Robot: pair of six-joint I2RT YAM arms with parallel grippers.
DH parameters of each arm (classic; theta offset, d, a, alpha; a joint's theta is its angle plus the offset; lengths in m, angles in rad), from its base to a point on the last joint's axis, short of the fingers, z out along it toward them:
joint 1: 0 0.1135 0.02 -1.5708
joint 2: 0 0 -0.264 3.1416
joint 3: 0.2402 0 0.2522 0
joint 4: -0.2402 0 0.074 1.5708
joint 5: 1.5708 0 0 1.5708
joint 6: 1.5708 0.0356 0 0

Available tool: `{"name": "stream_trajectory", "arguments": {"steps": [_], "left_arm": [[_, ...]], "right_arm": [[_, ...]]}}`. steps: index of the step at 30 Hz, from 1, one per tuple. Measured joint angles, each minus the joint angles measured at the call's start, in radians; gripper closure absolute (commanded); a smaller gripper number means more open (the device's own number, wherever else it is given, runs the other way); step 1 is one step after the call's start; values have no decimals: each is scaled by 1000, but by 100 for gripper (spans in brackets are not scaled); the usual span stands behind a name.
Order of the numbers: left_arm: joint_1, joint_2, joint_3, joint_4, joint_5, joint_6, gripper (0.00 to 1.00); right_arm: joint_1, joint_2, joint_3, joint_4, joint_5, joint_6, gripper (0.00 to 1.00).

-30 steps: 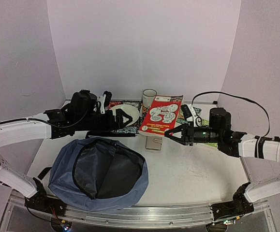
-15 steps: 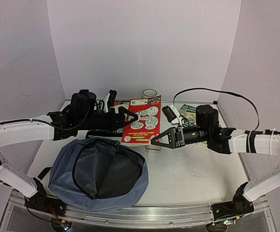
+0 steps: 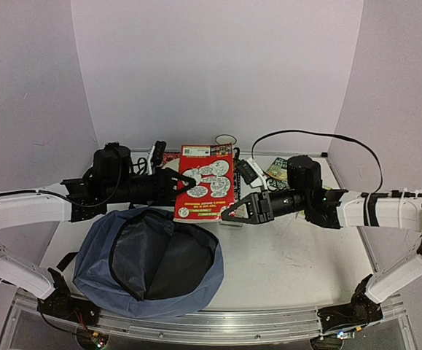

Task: Pack the student bag
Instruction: Pass from the right arm to the left

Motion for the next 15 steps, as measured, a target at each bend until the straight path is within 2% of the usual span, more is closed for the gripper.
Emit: {"name": "stream_trajectory", "arguments": {"steps": [4,6,7,9,15], "left_arm": [[5,-64,-29,34,-5,-42,98],[2,-102,-45,56,-18,-60,100],[1,-121,-57,67,-25,-64,100],[0,-151,-84,84,-36,-78,100],[-2,-188,-186,182,-86,-191,100]], "right_arm": [[6,13,0,1,43,4,99],[19,15,0,13,92,16,97],[28,15,0,22,111,27,93],[50,15,-5,49,155,59,75],[116,19,-106,268,384,185,36]]}}
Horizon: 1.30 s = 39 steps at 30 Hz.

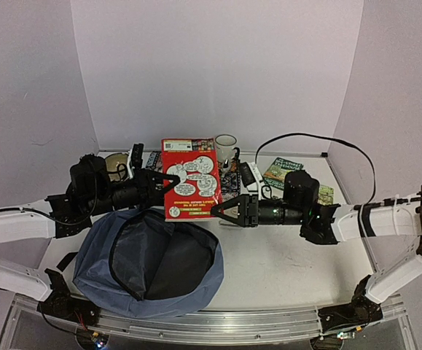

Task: Pack the student bag
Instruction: Pass from the right arm to the left, then pass from the left arm to the right

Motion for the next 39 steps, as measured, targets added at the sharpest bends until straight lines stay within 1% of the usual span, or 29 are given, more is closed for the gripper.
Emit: {"name": "stream_trajectory", "arguments": {"steps": [4,8,12,15,19,25,30,39], "left_arm": [[-18,0,-69,66,-52,-72,100],[-58,0,-121,137,-126,-125,100],[-100,-1,-141,186,-212,-140,100],[-120,-8,-147,205,-274,-139,100],[-126,-8,-147,244,-329,-141,100],[-141,2,-146,289,-379,-155,100],[-153,15,-146,291,-412,-164,100],[-154,15,-147,294,-492,-207,100]], "right_arm": [[51,26,-81,158,152,102,24],[112,67,-139,229,300,180,15],[167,101,-165,259,423,232,10],[195,122,-164,285,483,256,7],[227,167,-164,304,509,272,2],[239,235,-150,303,503,275,2],[241,238,-112,304,482,256,2],[244,205,-105,302,470,179,2]]}}
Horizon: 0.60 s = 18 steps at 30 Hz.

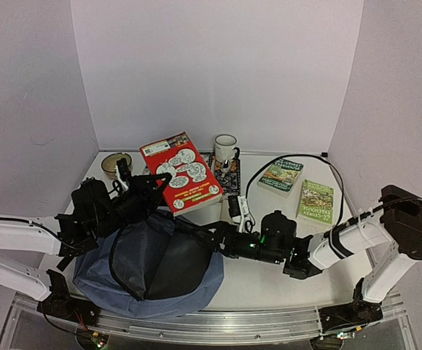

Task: Pack the student bag
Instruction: Pass from the left arm to the right

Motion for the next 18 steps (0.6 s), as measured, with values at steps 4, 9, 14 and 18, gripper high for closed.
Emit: {"name": "stream_trajectory", "arguments": {"steps": [4,9,14,18], "left_arm": [[0,4,0,1,-9,-9,100],[-2,22,0,8,-8,-29,100],[-9,27,0,8,3,-37,100],[-19,34,0,9,10,-49,100]], "right_arm": [[0,-25,21,-2,0,-37,2],[0,-56,49,0,6,-85,2],[-10,-59,70,-2,8,-111,2],[-22,-59,82,-2,12,-121,2]]}}
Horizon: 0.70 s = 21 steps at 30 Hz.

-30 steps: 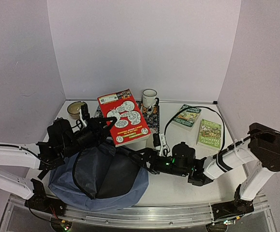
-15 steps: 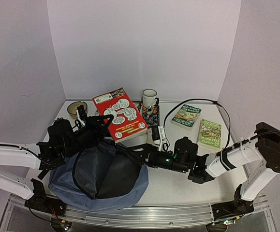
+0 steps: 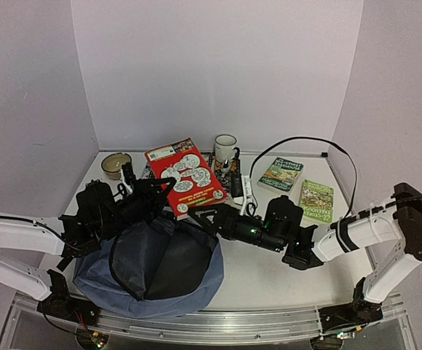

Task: Pack the student bag
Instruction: Pass from the left arm to the right

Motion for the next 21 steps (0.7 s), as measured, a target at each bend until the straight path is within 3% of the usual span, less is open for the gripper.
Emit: {"name": "stream_trajectory", "arguments": {"steps": [9,18,21], "left_arm": [[-35,19,1,14,1,-10,100],[-55,19,-3,20,-10,-26,100],[-57,18,-13,37,-16,-32,100]], "right_arm": [[-24,0,1,-4,37,-7,12],[-55,-23,1,-4,62,-22,49],[-60,-37,1,-5,62,-25,66]]}}
